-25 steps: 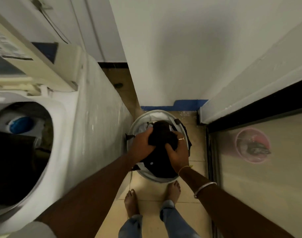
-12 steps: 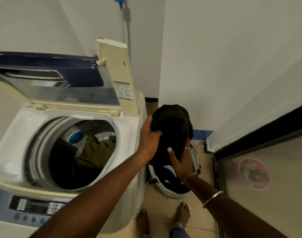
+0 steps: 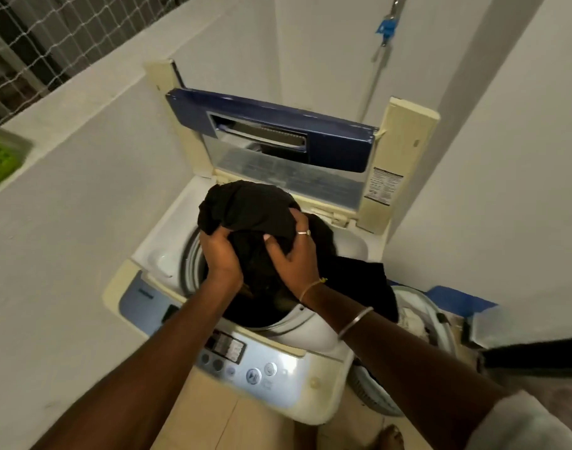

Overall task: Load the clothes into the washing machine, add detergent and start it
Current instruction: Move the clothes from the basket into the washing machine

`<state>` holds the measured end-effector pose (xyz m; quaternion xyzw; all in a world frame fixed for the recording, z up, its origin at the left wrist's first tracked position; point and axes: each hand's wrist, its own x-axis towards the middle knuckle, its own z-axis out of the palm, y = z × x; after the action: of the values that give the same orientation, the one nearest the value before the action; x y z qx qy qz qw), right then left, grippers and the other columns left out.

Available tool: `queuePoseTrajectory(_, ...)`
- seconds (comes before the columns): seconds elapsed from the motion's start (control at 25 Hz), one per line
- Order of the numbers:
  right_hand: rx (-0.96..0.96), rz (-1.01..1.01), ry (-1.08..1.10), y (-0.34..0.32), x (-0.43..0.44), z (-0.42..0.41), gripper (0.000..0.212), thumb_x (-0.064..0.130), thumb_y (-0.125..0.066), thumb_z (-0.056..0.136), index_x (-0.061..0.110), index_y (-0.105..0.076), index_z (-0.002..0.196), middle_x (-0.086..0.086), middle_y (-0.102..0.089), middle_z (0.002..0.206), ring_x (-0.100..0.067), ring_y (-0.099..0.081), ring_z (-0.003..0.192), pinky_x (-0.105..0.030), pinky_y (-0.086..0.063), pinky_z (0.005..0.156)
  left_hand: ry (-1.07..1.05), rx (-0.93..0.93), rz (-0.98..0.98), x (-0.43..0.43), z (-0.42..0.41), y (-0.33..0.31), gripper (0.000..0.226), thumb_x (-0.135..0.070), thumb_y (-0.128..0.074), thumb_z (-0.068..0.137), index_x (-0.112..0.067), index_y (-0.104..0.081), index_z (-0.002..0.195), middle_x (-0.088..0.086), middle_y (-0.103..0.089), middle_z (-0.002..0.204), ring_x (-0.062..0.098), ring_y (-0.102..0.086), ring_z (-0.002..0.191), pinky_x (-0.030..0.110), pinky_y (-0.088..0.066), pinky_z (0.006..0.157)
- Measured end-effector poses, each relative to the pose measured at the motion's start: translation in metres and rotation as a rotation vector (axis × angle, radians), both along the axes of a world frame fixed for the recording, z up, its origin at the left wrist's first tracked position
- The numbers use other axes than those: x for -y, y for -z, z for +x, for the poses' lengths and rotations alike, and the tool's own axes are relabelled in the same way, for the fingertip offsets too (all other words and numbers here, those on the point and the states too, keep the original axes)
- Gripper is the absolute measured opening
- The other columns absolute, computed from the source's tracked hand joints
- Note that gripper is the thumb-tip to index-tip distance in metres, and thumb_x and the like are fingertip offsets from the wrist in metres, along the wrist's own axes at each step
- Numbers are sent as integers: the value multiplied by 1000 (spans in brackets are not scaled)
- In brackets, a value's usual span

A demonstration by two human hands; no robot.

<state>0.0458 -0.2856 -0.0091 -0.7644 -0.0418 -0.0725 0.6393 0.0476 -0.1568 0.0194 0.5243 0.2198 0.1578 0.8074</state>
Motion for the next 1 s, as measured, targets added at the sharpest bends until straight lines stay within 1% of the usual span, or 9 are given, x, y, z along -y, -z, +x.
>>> queuePoseTrajectory(0.12,-5,-20,-61,30,-51,25,56,27,-66,89,20,-39,137,-5,-54,134,-16,-52,125,-30,-43,106,19,-150,58,-52,9,39,50,-32,-66,83,-28,-59,132,7,-65,129,27,-61,120,46,-47,104)
queuePoseTrajectory(0.2,-103,-135,-90,73,-68,42,54,28,-65,89,16,-40,136,-12,-54,132,-25,-53,123,-35,-43,105,90,-371,208,-66,16,68,52,-33,-64,82,-29,-58,133,5,-68,122,25,-64,113,43,-50,100)
queuePoseTrajectory(0.32,-534,-553,-197,147,-69,62,66,31,-61,91,9,-33,147,-21,-42,144,-37,-43,131,-41,-36,110,398,-772,374,-66,14,105,61,-25,-67,85,-12,-49,142,15,-62,131,32,-61,113,36,-50,94)
queuePoseTrajectory(0.44,-854,-835,-380,179,-54,69,76,35,-57,94,9,-18,154,-19,-28,156,-37,-32,142,-43,-27,116,563,-930,436,-49,12,116,43,-13,-61,94,1,-53,134,20,-63,123,36,-62,113,33,-49,85)
queuePoseTrajectory(0.56,-818,-877,-467,170,-37,73,83,41,-62,88,13,-21,154,-17,-31,155,-36,-35,140,-43,-30,116,618,-901,525,-32,15,113,32,-12,-58,95,0,-61,124,13,-66,116,31,-63,111,36,-49,92)
queuePoseTrajectory(0.72,-642,-752,-399,111,-3,64,44,35,-59,93,9,-59,128,-13,-60,131,-31,-55,123,-36,-42,105,449,-731,936,10,17,98,19,-27,-57,93,-13,-69,89,8,-71,89,25,-67,92,33,-50,82)
queuePoseTrajectory(0.8,-450,-700,-290,72,22,48,24,33,-53,94,15,-69,94,-9,-71,103,-28,-64,102,-33,-47,92,264,-550,842,49,12,82,21,-30,-55,95,-15,-62,81,1,-66,81,20,-63,83,34,-47,77)
queuePoseTrajectory(0.88,-283,-566,-106,43,59,27,27,31,-50,92,23,-57,67,-1,-66,75,-19,-64,76,-32,-49,78,167,-416,700,93,5,71,22,-34,-54,94,-17,-59,82,0,-66,82,19,-63,82,40,-50,81)
queuePoseTrajectory(1.0,-144,-296,142,32,129,-6,20,28,-53,88,22,-55,70,9,-55,63,-7,-54,61,-22,-44,61,165,-293,538,167,-10,62,28,-38,-55,94,-14,-58,79,6,-65,77,21,-62,74,40,-51,74)
